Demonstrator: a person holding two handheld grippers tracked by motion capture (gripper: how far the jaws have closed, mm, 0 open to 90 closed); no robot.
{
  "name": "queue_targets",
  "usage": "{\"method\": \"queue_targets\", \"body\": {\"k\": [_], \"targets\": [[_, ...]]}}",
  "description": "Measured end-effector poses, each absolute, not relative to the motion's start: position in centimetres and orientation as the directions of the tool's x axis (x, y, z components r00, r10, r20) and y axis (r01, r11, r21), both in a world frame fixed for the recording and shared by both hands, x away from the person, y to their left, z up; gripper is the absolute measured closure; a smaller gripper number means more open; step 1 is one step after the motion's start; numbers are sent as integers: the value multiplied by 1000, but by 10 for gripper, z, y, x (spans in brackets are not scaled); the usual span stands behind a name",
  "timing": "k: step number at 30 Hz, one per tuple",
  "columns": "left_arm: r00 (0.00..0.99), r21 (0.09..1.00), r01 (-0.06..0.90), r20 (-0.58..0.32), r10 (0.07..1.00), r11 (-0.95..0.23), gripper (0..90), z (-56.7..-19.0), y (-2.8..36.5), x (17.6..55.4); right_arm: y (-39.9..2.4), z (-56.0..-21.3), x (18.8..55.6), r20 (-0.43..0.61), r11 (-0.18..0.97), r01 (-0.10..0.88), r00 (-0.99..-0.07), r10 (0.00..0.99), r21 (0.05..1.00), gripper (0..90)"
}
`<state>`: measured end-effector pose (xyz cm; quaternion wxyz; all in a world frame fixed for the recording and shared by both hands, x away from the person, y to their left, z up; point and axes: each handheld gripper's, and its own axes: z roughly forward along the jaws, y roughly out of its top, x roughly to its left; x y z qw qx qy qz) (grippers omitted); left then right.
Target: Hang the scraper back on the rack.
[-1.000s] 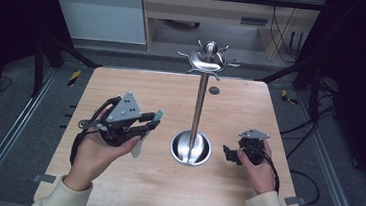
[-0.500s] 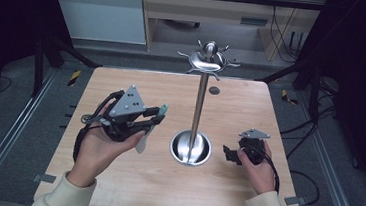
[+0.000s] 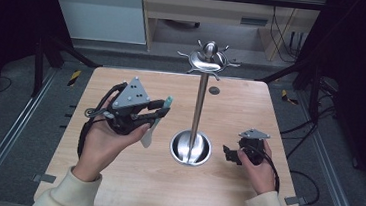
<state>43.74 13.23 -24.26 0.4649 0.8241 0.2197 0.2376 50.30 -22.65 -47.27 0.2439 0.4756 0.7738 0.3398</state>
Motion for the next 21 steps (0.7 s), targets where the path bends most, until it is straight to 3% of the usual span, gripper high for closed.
{"method": "queue_targets", "body": {"k": [21], "targets": [[774, 908, 95, 191, 604, -408, 737, -207, 120, 439, -226, -472, 502, -55, 321, 567, -435, 899, 759, 108]]}}
